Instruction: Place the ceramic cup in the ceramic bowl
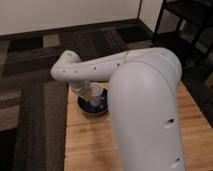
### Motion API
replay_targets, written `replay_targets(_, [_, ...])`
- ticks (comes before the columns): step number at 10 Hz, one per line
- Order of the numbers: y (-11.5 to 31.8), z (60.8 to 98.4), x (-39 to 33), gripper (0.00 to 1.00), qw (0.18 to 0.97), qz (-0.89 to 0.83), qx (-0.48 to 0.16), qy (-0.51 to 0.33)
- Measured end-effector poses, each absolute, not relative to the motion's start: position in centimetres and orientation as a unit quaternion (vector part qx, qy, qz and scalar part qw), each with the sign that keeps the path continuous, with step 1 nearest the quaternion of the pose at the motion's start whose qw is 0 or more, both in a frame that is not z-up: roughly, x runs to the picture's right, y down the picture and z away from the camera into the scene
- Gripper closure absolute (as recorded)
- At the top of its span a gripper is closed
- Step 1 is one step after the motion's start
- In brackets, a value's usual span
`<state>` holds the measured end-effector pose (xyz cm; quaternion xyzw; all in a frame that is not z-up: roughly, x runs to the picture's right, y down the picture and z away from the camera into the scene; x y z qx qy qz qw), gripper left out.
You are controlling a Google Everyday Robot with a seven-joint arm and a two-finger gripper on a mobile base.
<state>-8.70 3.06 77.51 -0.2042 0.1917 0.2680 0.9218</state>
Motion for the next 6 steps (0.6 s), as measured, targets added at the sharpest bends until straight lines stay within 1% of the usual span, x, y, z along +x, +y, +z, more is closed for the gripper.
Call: replay_targets(6, [2.2, 76.2, -8.0, 0.2, 0.92, 0.272, -0.194, 0.203])
